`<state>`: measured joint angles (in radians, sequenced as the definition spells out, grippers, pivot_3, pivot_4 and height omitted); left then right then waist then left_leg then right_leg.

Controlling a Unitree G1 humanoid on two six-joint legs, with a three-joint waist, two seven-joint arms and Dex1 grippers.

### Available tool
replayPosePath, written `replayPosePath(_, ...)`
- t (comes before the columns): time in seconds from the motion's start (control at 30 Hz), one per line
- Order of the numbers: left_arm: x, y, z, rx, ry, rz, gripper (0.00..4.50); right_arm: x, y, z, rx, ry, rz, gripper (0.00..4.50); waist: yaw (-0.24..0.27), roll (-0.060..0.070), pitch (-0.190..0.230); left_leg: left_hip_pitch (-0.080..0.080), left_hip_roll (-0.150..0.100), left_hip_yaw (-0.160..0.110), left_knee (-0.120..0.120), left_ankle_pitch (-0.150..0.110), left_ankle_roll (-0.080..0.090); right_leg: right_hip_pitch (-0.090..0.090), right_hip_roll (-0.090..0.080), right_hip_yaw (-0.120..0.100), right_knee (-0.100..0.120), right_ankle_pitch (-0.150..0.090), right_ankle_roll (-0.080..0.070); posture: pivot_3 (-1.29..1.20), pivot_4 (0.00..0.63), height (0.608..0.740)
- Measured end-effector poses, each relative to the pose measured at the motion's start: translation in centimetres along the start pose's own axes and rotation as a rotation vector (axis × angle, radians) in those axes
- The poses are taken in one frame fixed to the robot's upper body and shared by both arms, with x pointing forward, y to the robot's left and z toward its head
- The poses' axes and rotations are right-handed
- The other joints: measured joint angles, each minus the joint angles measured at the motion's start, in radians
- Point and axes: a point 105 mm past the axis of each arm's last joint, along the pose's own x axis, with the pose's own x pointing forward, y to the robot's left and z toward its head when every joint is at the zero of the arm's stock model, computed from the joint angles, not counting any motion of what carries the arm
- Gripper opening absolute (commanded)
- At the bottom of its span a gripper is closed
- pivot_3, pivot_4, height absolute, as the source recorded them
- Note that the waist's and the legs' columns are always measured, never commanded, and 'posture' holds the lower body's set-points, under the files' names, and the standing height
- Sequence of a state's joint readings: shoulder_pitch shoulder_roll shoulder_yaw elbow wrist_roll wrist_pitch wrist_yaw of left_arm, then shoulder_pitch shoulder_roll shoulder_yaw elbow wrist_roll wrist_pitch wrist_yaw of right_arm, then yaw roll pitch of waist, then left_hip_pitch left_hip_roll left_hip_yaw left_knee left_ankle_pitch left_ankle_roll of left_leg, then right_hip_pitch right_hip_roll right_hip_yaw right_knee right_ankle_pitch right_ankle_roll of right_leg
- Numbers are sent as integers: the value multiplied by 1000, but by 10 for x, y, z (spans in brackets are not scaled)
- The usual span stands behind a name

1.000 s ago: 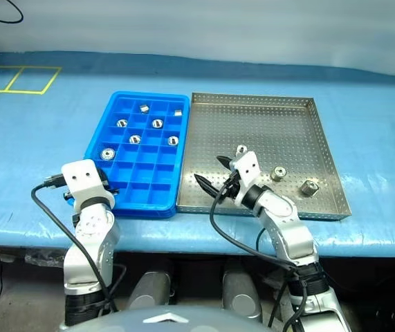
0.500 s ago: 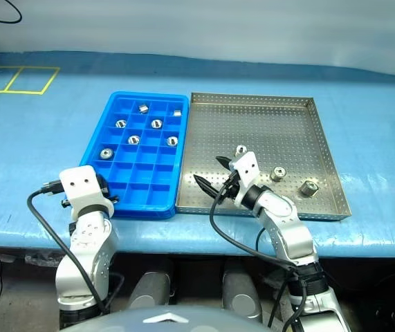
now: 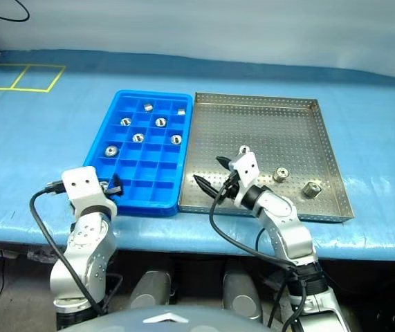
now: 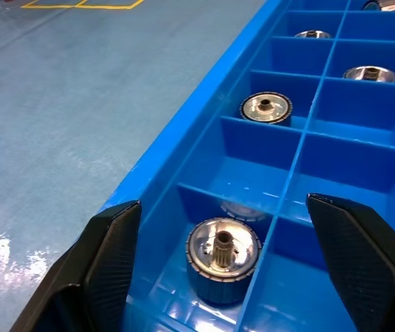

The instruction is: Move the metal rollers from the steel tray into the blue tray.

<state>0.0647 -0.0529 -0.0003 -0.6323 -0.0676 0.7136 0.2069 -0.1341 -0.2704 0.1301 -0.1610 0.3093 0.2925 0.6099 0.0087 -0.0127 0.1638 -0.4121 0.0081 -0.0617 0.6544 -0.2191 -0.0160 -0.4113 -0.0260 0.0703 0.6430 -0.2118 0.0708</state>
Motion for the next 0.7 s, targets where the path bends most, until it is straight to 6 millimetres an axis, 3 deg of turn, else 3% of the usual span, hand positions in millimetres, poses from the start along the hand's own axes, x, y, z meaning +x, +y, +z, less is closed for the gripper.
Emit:
replayPosePath(0.13, 5, -35, 41, -73, -188, -239, 4016, -3, 0, 3, 71, -40, -10, 4500, -7, -1, 1, 0, 0, 1, -1, 0, 0, 0, 0, 1, 0, 0, 0, 57, 150, 740)
replayPosePath(0.27, 10, -56, 56, -44, -268, -395, 4016, -6, 0, 22, 117, -124, -13, 4500, -21, -1, 1, 0, 0, 0, -4, 0, 1, -1, 1, 1, 0, 0, 0, 0, 150, 740)
replayPosePath(0.47, 29, -83, 43, 79, -238, -549, 4016, -14, -13, 39, 129, -182, -102, 4500, -37, -1, 1, 1, 0, 0, -4, 0, 1, -1, 1, 1, 0, 0, 0, -56, 150, 740)
replayPosePath(0.6, 34, -103, 19, 143, -200, -648, 4016, -16, -24, 38, 103, -165, -193, 4500, -50, -1, 1, 0, 0, 1, -4, 0, 1, -1, 1, 2, -1, 1, 0, -74, 150, 740)
replayPosePath(0.7, 37, -120, 15, 149, -204, -717, 4016, -15, -30, 40, 77, -157, -245, 4500, -55, -1, 1, 0, 0, 1, -4, 0, 1, -2, 1, 2, 0, 1, 0, -104, 150, 740)
